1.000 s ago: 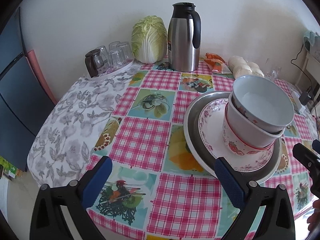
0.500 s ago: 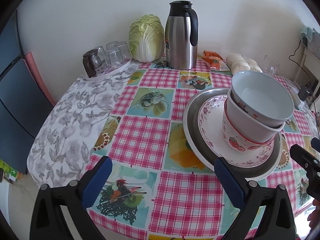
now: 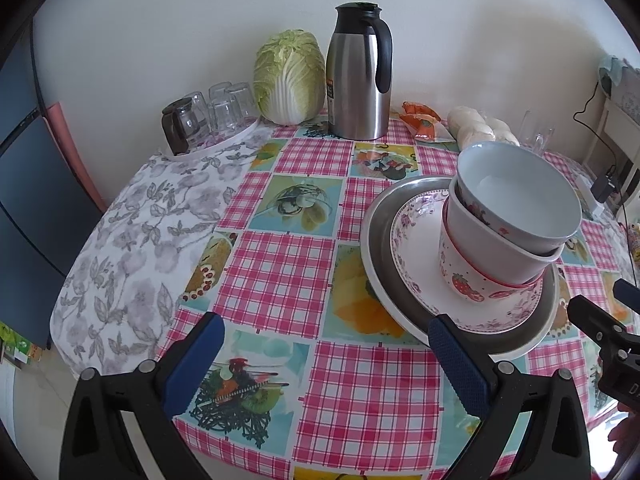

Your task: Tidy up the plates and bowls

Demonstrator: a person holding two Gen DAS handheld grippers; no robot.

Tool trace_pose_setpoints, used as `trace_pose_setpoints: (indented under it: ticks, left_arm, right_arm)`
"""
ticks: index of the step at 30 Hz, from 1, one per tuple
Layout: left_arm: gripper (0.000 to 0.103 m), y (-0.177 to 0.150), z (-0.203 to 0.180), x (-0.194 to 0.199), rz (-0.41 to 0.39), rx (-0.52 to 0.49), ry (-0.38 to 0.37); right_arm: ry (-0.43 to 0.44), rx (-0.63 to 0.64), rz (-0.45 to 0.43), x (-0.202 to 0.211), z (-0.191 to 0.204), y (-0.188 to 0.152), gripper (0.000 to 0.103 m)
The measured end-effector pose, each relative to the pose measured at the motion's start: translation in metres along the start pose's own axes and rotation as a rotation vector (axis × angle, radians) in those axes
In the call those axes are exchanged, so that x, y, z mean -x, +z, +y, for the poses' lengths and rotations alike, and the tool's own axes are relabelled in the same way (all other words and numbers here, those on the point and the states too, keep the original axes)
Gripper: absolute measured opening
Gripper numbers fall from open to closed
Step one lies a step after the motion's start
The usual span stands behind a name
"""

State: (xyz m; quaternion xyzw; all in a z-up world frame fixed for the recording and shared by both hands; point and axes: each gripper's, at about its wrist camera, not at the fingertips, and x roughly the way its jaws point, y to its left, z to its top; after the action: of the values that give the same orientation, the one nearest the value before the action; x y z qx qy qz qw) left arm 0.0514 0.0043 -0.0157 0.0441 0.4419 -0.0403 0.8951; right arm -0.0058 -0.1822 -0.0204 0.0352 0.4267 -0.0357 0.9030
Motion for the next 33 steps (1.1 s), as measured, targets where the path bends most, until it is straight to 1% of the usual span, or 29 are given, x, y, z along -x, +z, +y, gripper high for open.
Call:
trace_pose_setpoints:
  ticks: [33]
  left_arm:
    - [0.103,0.0014,-0.0033,0.0031,-0.005,-0.006,-0.013]
  right_arm:
    - [0.005,-0.007,0.008,0.0005,-0.0018,0.0001,0.096]
